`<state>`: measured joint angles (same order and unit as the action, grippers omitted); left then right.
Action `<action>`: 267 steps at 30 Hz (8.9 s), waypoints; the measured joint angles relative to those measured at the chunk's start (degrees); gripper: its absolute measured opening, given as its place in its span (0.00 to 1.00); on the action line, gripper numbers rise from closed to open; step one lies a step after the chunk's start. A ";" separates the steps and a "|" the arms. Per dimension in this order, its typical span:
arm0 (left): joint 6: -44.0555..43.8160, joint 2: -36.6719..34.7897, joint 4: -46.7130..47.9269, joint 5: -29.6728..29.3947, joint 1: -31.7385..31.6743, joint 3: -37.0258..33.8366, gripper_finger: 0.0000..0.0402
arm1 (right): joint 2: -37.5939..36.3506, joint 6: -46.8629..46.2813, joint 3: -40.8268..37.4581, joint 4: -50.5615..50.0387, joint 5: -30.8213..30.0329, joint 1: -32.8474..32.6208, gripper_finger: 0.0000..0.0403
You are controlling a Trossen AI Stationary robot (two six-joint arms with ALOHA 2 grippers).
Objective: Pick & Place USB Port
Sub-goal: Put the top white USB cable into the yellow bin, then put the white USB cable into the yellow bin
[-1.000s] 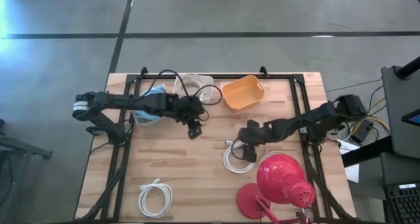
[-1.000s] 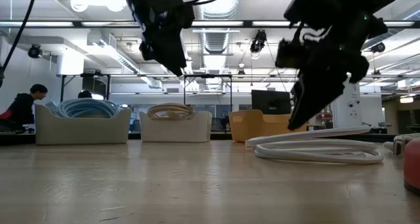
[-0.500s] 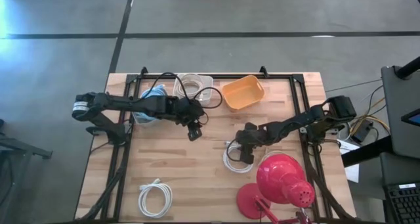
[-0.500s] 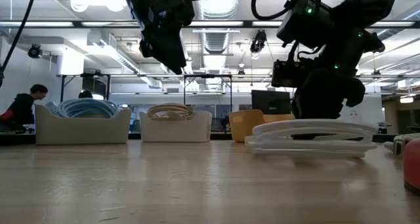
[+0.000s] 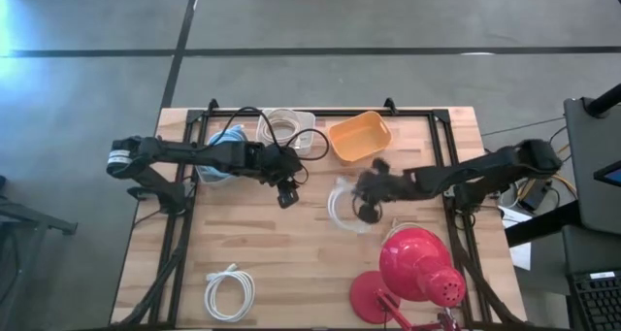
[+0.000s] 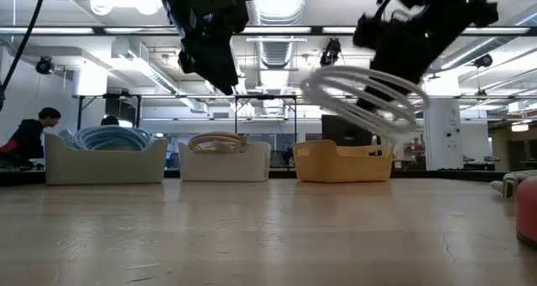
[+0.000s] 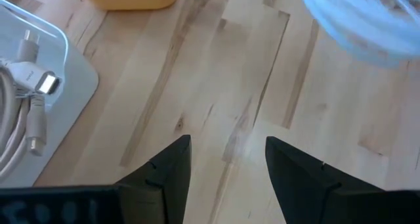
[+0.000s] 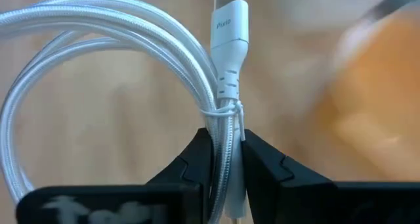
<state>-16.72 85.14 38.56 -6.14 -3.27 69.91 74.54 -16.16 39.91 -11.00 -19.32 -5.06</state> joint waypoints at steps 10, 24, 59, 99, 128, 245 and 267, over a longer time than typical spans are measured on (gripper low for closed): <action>0.03 0.00 -0.56 0.01 0.00 0.00 0.47 | -11.49 18.47 0.08 8.57 -25.37 7.90 0.14; 0.01 0.00 -0.95 -1.30 0.00 0.02 0.47 | 0.92 24.45 0.14 19.39 -25.79 23.06 0.15; 0.01 0.04 -0.90 -0.94 1.67 0.00 0.47 | 15.51 19.67 0.16 24.93 -37.22 24.72 0.43; -28.13 0.12 8.72 15.62 30.88 -7.59 0.47 | 9.59 12.94 0.17 24.90 -7.57 14.92 0.50; -66.97 0.13 -1.04 9.51 49.49 -25.17 0.47 | 10.94 9.05 0.17 25.15 -7.62 14.82 0.50; -9.73 0.83 -26.52 -56.90 14.70 -13.16 0.18 | 10.43 7.25 0.14 41.61 11.81 8.42 0.09; -6.26 0.74 -26.32 -44.93 10.01 -15.52 0.41 | 10.50 7.14 0.19 37.67 9.53 8.48 0.09</action>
<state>-22.98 85.89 12.24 -51.07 6.74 54.39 85.03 -9.02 40.10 26.68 -9.79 3.42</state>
